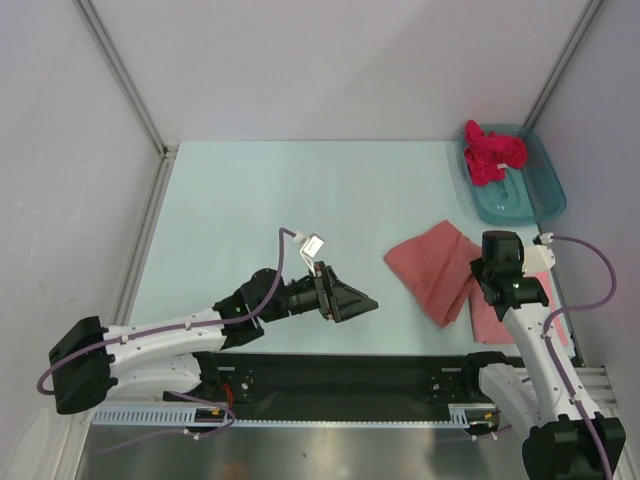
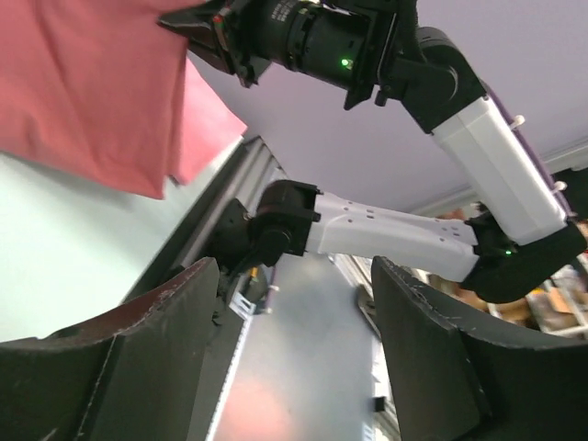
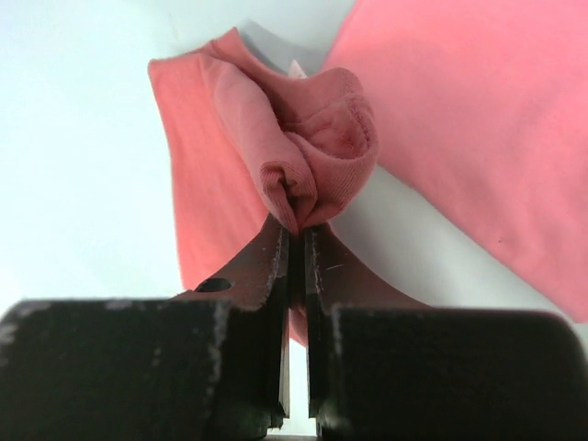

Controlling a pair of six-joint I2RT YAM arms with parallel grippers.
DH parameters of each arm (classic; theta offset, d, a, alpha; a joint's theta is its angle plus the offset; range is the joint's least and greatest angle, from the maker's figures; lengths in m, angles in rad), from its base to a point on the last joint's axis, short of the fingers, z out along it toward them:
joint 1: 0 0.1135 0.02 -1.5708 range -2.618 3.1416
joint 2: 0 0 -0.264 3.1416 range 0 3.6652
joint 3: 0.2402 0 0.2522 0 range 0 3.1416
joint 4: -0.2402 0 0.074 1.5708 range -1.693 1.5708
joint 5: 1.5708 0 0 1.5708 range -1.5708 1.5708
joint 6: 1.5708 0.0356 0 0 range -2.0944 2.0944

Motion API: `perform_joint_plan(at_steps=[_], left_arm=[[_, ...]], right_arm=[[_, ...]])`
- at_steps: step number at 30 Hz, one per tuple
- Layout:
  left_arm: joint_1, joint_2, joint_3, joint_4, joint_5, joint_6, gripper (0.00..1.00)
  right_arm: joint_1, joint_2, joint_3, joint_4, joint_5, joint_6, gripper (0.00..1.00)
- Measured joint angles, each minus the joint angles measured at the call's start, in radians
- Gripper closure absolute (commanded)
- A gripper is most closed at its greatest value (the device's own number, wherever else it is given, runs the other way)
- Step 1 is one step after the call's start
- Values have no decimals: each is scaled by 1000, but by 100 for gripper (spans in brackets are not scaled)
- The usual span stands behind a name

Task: Fold and stack the t-shirts
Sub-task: Neatly place the folded tshirt to the corner

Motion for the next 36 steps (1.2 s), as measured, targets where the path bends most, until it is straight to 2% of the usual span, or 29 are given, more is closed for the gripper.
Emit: perform_joint_plan(at_steps=[9, 18, 28, 36], left_arm=[[44, -46, 44, -230, -8, 106, 26], [156, -14, 44, -262, 82, 111, 26], [249, 17, 49, -264, 185, 113, 27], [272, 61, 50, -236, 242, 106, 27]], right_arm=[[-6, 41, 135, -143, 105, 220, 100], [-44, 111, 249, -204, 171, 334, 100], [-166, 177, 335, -210, 160, 323, 100], [-288, 184, 369, -209, 117, 266, 100]])
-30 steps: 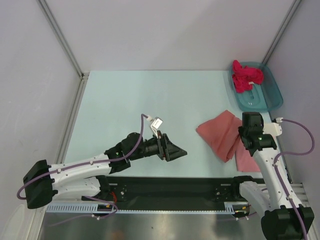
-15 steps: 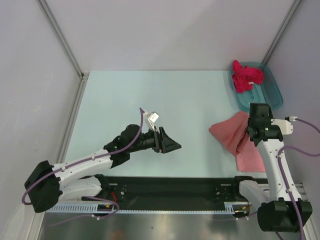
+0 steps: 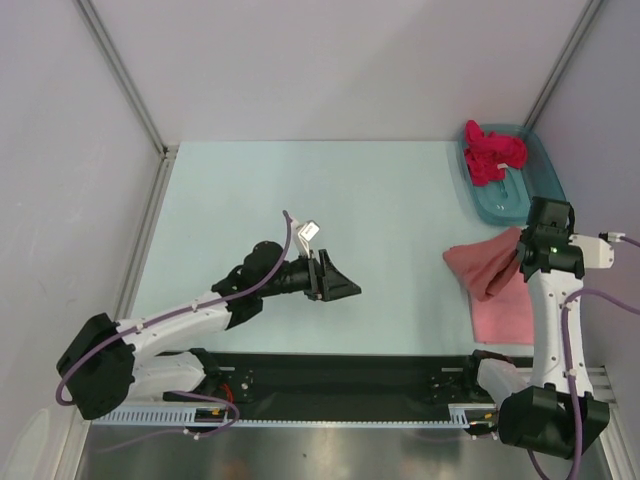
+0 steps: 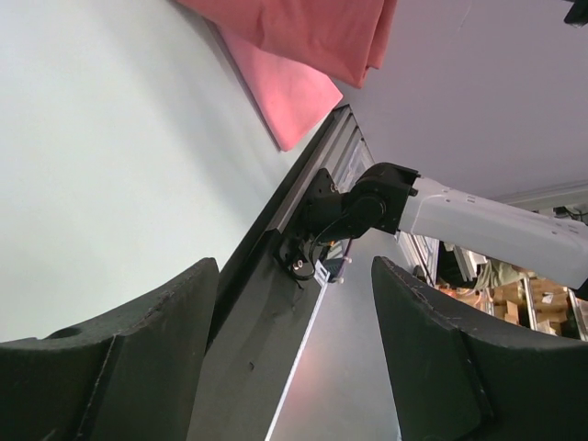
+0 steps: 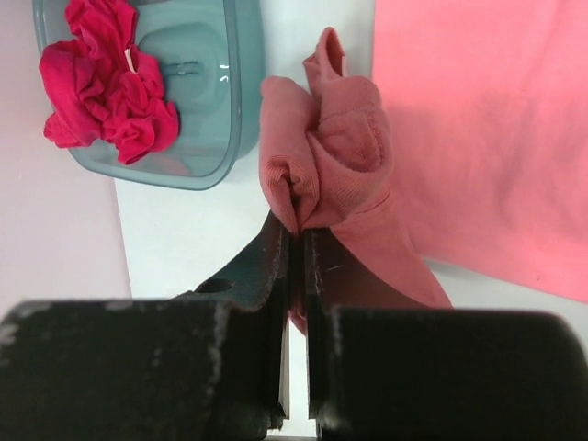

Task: Fold and stack the t-shirts
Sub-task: Neatly place the folded tshirt to the corner

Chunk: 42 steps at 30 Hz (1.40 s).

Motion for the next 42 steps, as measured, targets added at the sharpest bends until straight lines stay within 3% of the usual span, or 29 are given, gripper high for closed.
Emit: perform_joint_plan(at_steps=[21, 42], left_arm=[[6, 52, 0, 77, 59, -50, 27], [6, 71, 0, 152, 82, -100, 28]], right_arm=[[-209, 7, 50, 14, -141, -139, 100], [-413, -86, -11, 8, -313, -310, 100]])
